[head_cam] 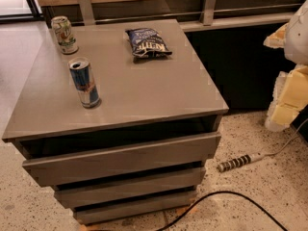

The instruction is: Move blue chip bag near redbull can

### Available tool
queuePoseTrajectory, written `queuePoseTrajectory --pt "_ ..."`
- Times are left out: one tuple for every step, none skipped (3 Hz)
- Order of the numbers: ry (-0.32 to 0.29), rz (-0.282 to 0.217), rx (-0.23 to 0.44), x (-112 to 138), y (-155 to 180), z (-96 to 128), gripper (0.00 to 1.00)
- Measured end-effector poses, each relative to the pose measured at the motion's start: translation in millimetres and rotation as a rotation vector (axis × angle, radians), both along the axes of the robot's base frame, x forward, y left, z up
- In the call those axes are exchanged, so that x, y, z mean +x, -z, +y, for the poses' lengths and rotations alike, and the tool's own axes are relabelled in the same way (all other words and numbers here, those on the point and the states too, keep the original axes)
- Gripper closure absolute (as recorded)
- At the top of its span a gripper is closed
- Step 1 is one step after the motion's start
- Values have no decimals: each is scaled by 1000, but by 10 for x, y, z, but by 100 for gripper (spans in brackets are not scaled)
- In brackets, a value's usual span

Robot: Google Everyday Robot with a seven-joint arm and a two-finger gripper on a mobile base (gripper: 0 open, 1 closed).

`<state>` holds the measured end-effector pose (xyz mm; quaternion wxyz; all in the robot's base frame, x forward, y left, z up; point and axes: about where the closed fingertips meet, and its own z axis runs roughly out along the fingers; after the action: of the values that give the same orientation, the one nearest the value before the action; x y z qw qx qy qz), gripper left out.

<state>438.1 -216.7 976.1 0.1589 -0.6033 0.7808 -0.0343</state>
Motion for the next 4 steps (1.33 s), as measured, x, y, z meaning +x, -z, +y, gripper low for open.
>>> queuePoseTrajectory --pt "9 -8 17 34 -6 7 0" --pt "52 -40 101 201 -32 38 0" --pt "105 -105 226 556 -71 107 0" --pt "155 -166 377 914 34 178 0"
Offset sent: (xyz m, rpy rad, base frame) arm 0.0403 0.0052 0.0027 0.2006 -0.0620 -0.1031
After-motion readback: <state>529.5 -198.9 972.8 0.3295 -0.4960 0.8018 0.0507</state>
